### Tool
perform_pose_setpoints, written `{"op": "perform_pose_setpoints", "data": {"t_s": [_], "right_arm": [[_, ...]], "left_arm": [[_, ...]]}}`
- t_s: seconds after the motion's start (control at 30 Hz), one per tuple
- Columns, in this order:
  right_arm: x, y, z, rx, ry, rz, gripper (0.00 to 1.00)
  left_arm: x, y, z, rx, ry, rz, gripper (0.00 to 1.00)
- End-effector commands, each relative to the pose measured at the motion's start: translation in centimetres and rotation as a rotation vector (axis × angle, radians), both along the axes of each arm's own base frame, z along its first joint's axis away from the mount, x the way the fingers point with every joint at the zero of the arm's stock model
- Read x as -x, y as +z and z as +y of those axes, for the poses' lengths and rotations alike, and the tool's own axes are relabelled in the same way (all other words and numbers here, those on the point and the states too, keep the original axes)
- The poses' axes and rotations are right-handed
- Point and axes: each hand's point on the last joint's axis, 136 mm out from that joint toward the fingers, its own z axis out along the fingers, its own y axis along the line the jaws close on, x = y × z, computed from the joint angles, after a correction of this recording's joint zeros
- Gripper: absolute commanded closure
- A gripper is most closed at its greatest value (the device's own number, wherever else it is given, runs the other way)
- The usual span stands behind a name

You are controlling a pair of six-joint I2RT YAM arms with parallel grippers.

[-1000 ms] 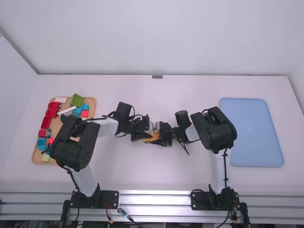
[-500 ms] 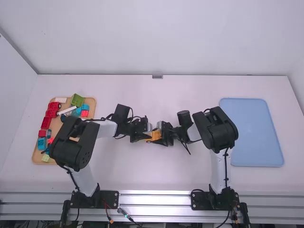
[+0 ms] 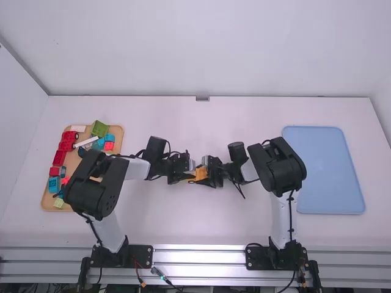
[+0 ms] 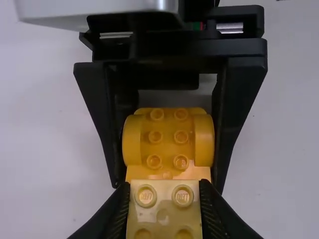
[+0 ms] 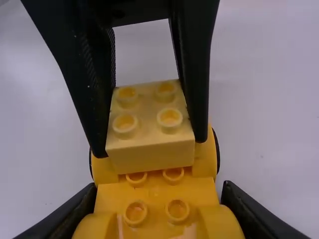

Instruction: Assemble lego blocks to make yellow taxi

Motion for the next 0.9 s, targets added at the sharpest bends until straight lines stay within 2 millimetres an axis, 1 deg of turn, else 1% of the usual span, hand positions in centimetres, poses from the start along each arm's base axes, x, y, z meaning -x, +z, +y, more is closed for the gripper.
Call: {"op": "perform_pose_setpoints", "data": {"t_s": [0.0, 0.23, 0.33, 0.47, 0.67, 0.87], "right_arm": [[0.27, -1.77, -0.75, 0.052, -0.042, 0.056, 0.47], [0.3, -1.74, -0.74, 0.05, -0.04, 0.057, 0.47], [0.3, -1.74, -0.74, 0.051, -0.041, 0.057, 0.47], [0.31, -1.75, -0.73, 0.051, -0.04, 0.057, 0.47], [0.31, -1.74, -0.74, 0.05, -0.04, 0.057, 0.48], [0.31, -1.74, -0.74, 0.05, -0.041, 0.058, 0.47]], "left_arm": [[0.49, 0.96, -0.56, 0.029, -0.015, 0.001, 0.98], [0.9, 1.35, -0.97, 0.058, -0.038, 0.007, 0.97], [0.69, 1.09, -0.78, 0.039, -0.025, 0.004, 0.98], [0.83, 1.25, -0.92, 0.05, -0.034, 0.005, 0.95], [0.71, 1.09, -0.77, 0.043, -0.029, 0.003, 0.95], [1.04, 0.94, -0.81, 0.045, -0.042, 0.0, 0.92]]}}
